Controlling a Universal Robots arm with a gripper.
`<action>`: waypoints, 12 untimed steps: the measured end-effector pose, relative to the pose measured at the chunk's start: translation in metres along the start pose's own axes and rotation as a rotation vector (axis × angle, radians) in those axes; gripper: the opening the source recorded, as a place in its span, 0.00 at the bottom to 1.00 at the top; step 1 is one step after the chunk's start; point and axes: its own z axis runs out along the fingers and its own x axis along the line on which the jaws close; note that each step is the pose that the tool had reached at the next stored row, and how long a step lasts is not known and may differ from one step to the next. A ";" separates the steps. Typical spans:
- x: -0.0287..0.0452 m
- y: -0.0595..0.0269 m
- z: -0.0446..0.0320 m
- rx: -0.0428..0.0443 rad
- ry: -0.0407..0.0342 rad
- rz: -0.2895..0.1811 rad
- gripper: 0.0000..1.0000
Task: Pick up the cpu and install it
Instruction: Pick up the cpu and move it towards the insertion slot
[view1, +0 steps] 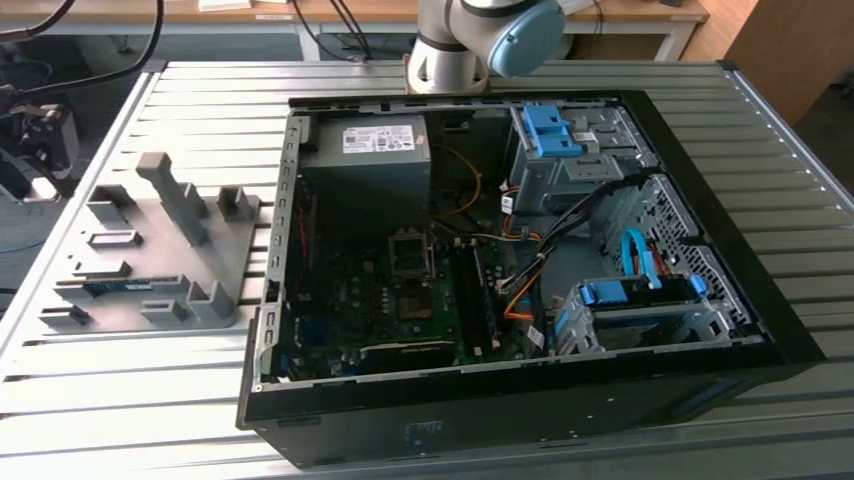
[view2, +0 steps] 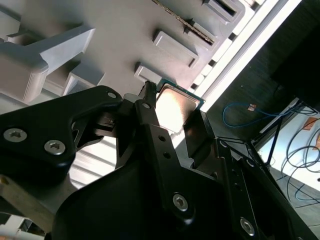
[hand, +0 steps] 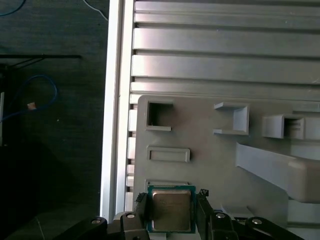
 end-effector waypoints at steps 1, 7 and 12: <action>0.0000 0.0000 -0.0009 0.0000 0.0000 0.000 0.47; 0.0001 0.0001 -0.0065 -0.0001 0.0000 0.000 0.47; 0.0002 0.0002 -0.0119 -0.0001 -0.0001 0.000 0.47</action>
